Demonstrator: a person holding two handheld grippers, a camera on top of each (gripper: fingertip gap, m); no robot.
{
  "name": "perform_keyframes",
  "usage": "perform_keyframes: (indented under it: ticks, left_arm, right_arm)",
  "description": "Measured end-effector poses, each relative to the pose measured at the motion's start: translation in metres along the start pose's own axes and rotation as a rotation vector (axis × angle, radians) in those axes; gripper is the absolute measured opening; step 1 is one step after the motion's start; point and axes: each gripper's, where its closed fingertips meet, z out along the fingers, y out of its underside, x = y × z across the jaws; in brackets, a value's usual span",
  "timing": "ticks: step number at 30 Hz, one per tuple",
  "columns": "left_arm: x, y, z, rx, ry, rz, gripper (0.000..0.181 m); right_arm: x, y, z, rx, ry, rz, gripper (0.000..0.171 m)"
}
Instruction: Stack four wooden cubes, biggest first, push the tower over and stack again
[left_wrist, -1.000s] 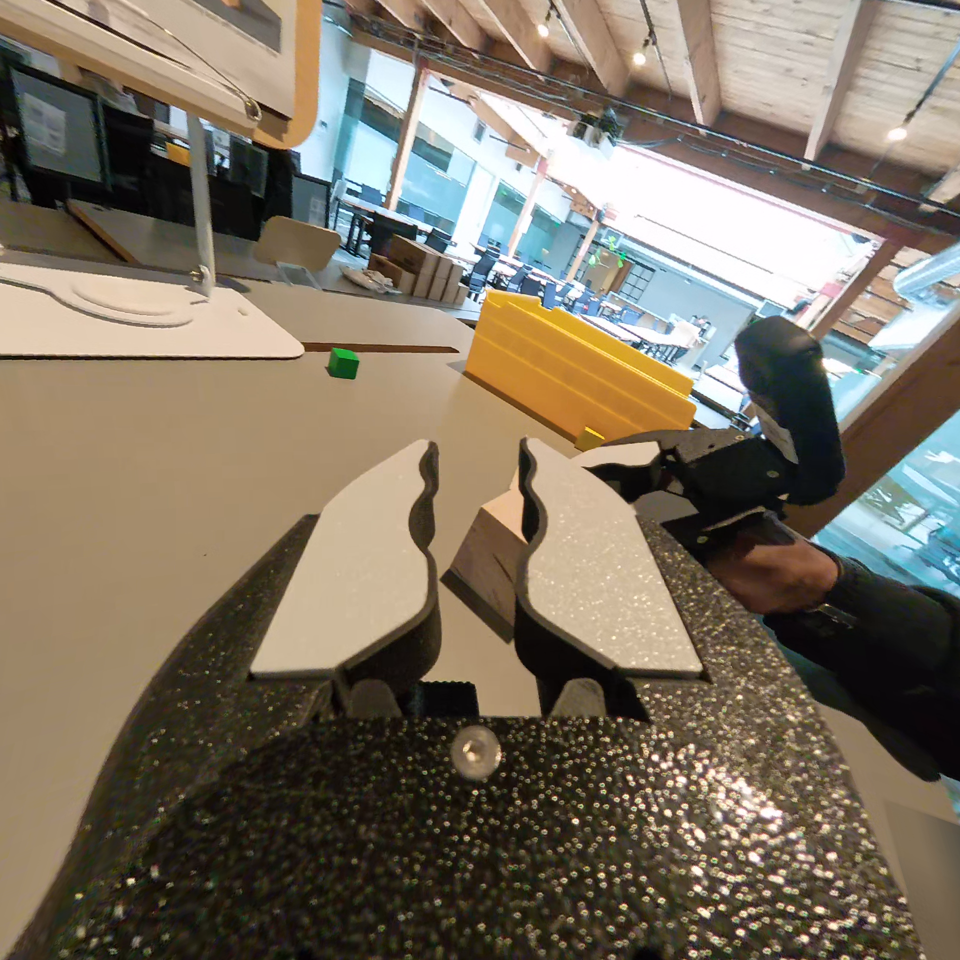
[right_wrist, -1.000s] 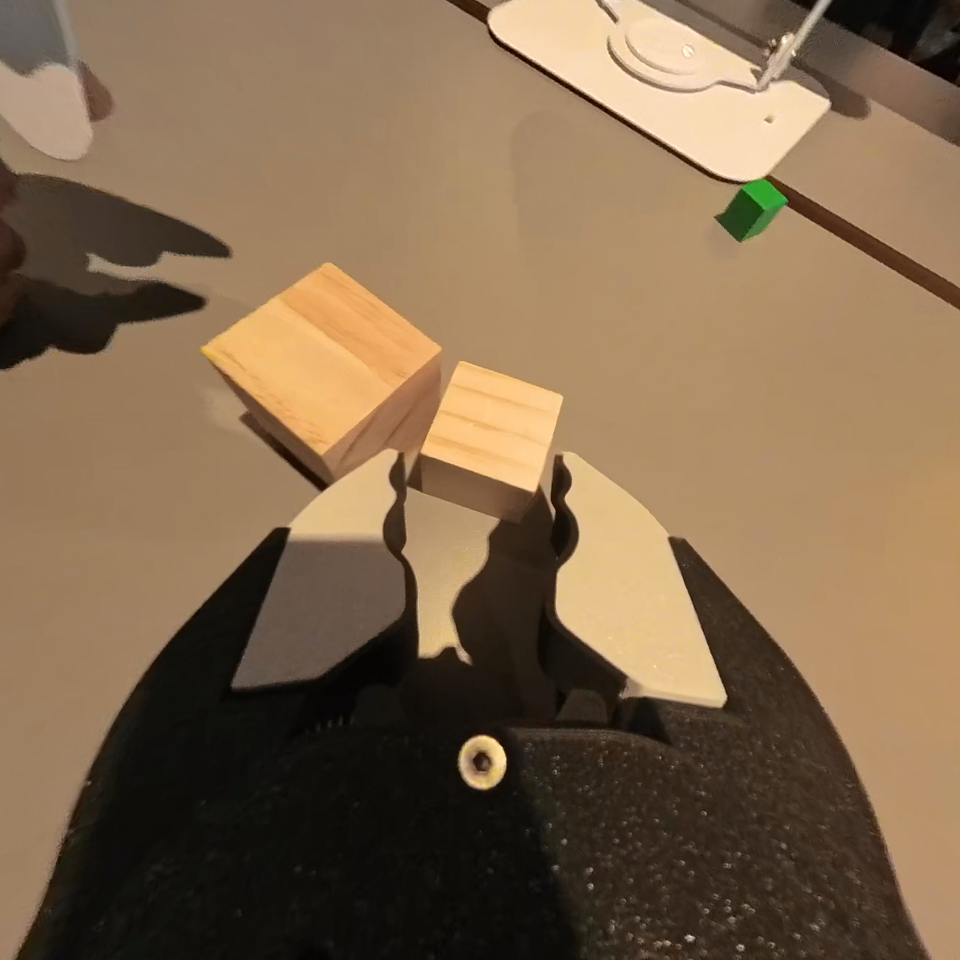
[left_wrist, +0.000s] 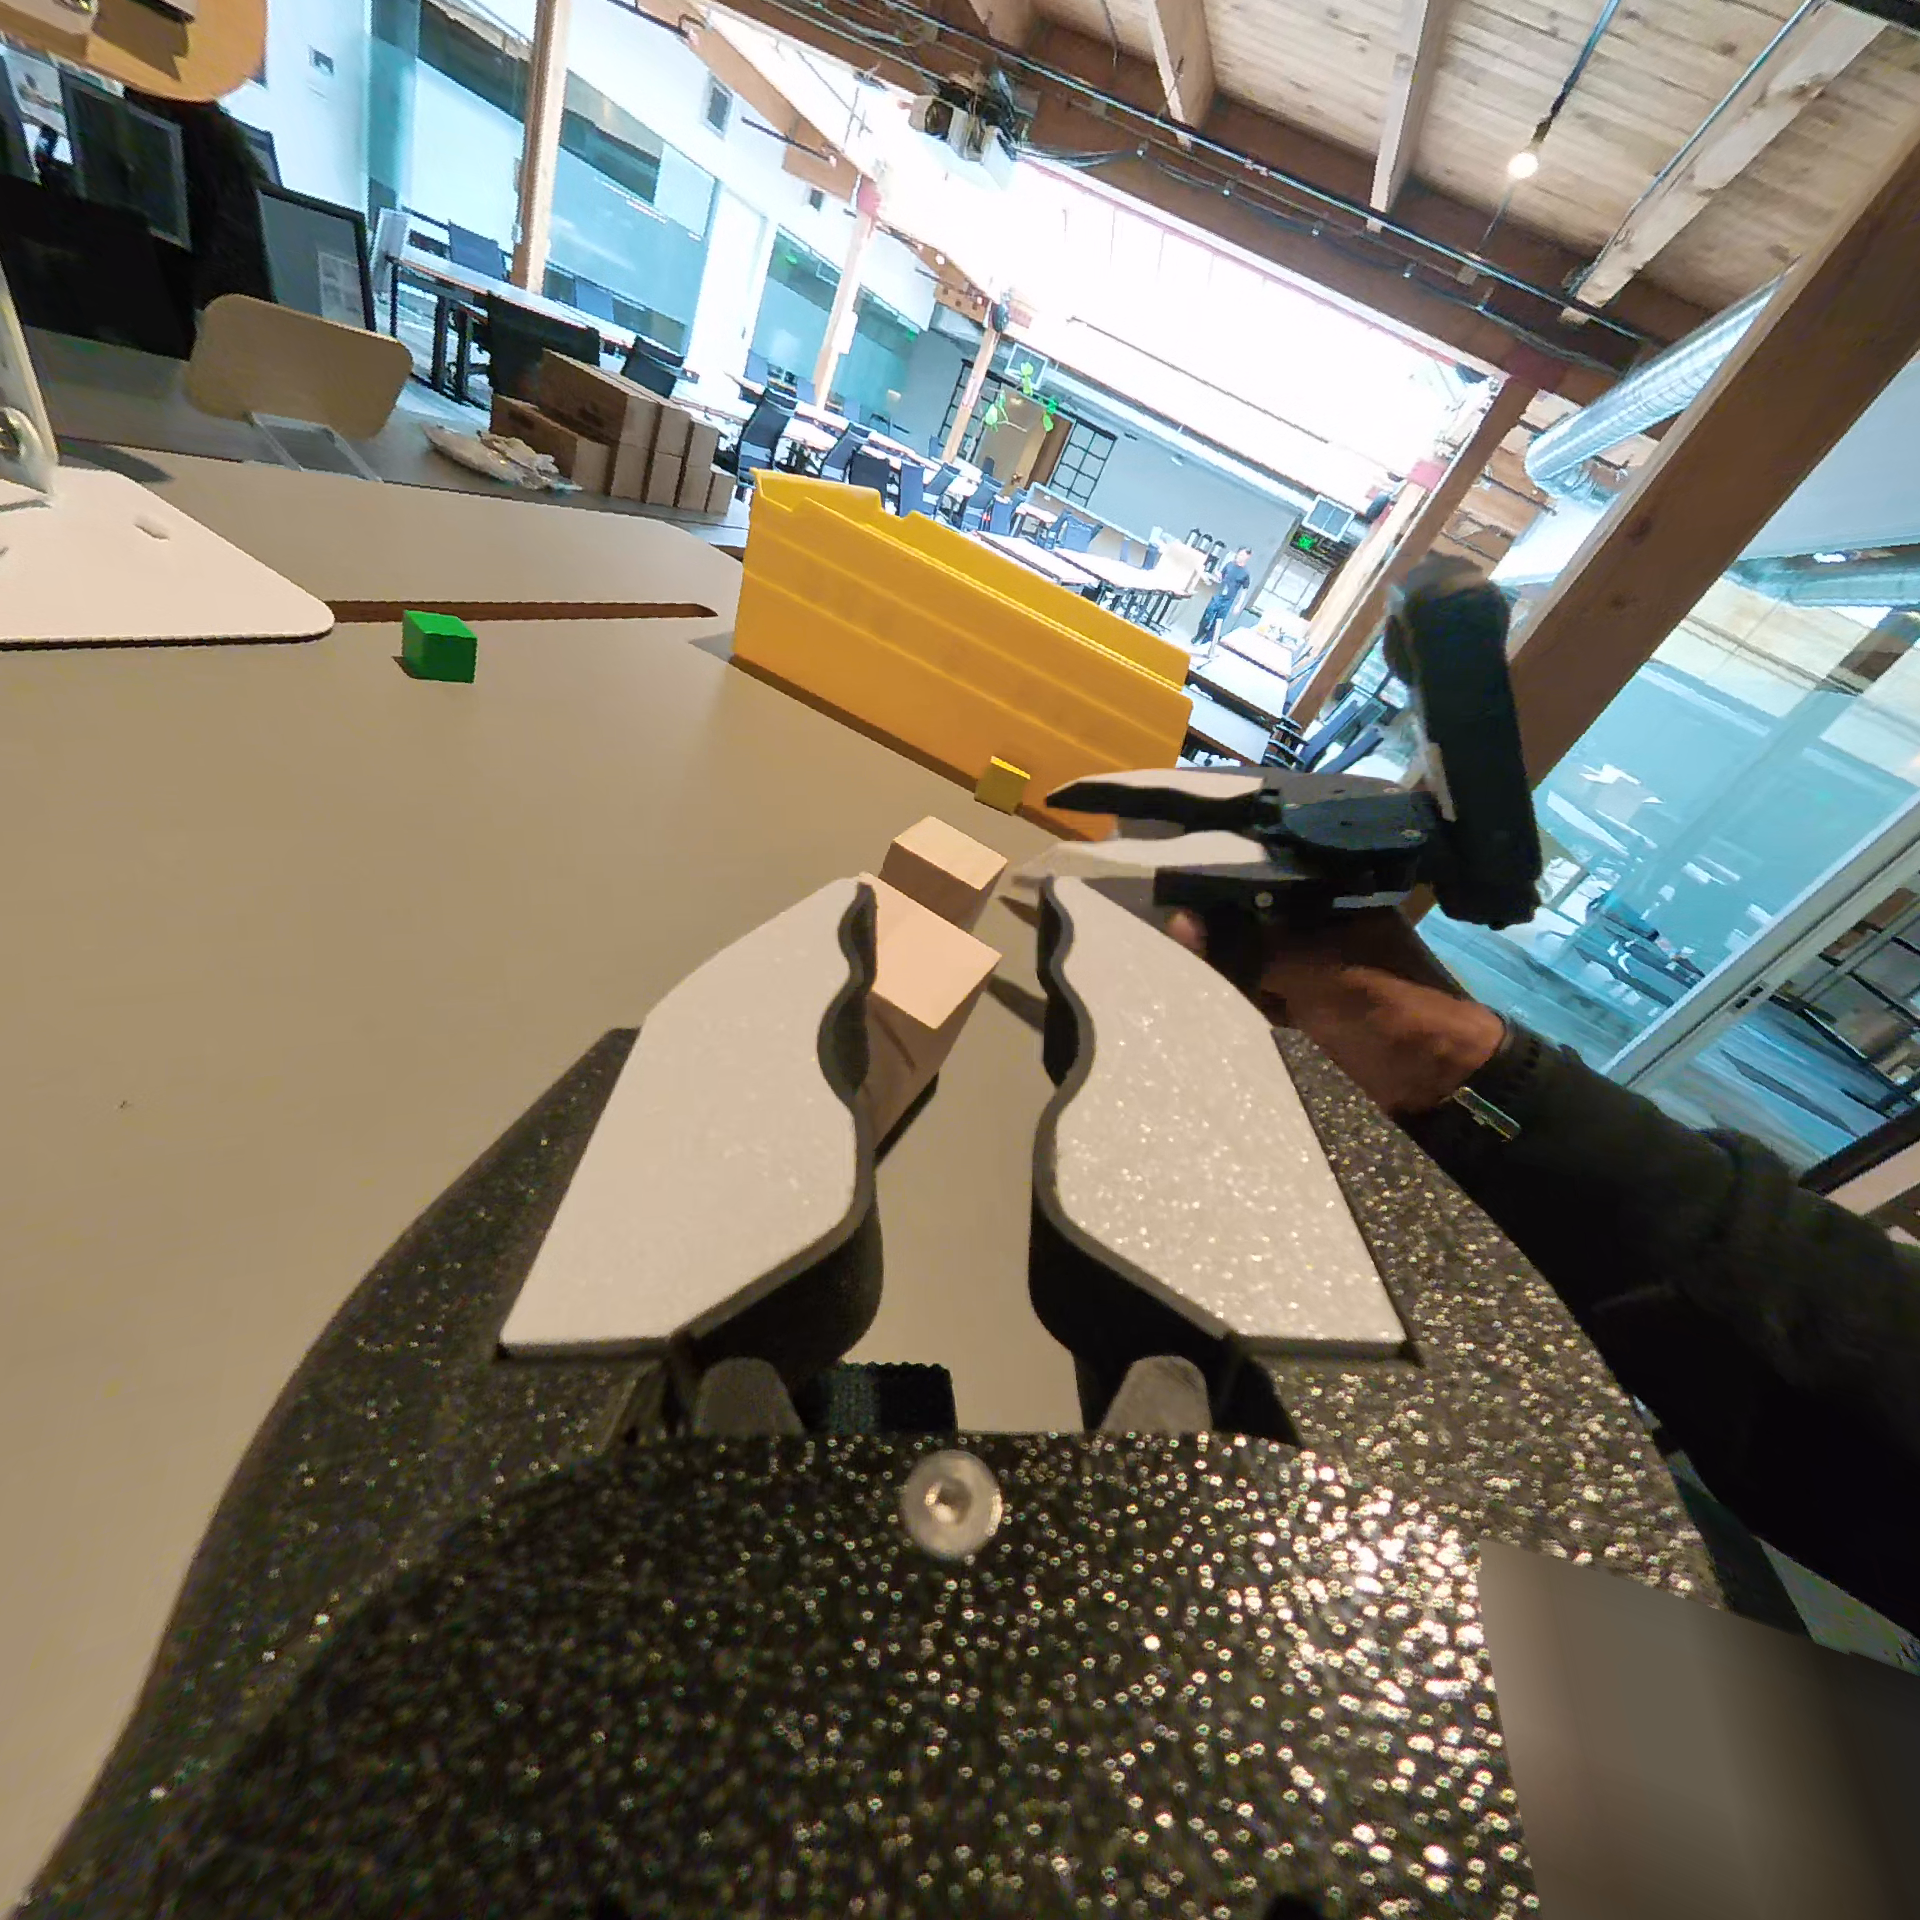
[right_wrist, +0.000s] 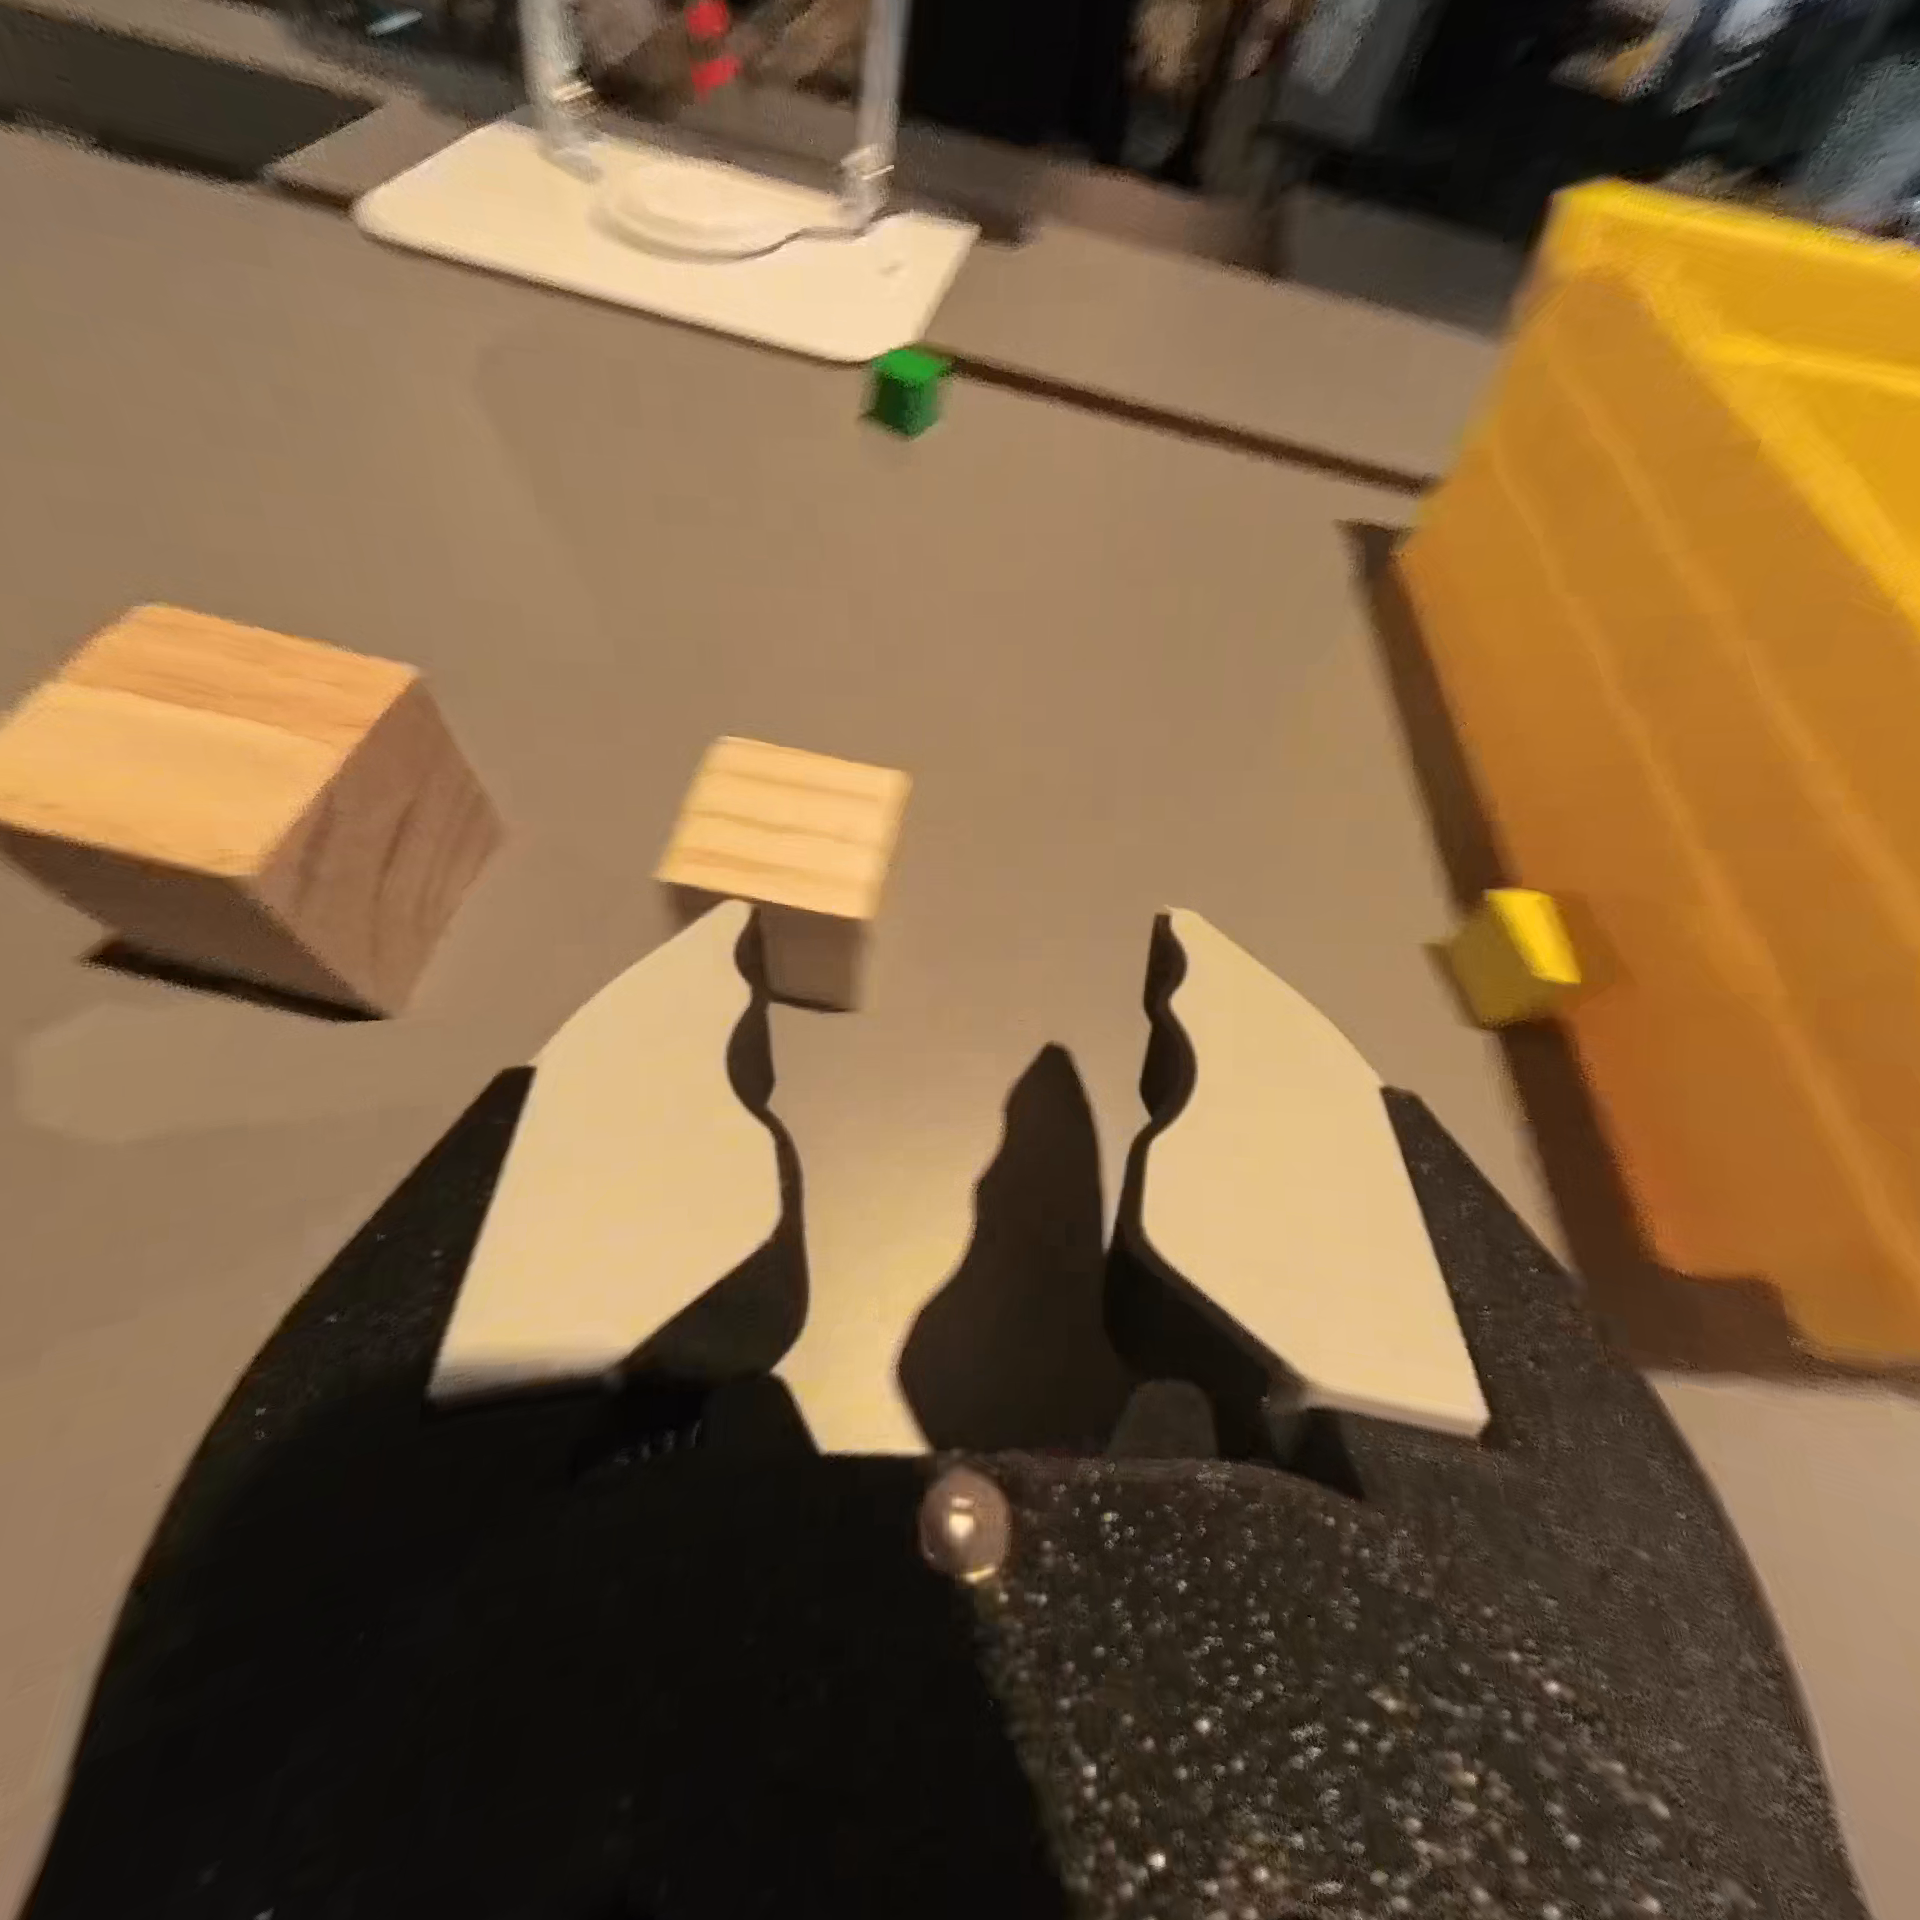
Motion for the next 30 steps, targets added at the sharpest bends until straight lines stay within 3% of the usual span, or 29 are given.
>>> perform_keyframes:
  ticks: [4,9,17,30]
  left_arm:
    - [0.002,0.0,-0.002,0.002,0.011,0.0,0.029]
    - [0.002,0.003,0.001,-0.025,0.001,0.004,0.029]
    - [0.001,0.003,0.0,-0.022,0.0,0.0,0.029]
    - [0.0,0.005,0.0,-0.036,-0.003,-0.018,0.029]
  right_arm:
    - [0.077,0.01,-0.005,-0.016,0.276,-0.025,0.058]
    - [0.122,0.024,0.02,-0.149,0.304,0.104,0.058]
    - [0.125,0.03,0.043,-0.263,0.301,0.017,0.056]
    - [0.094,0.023,0.042,-0.202,0.178,-0.165,0.045]
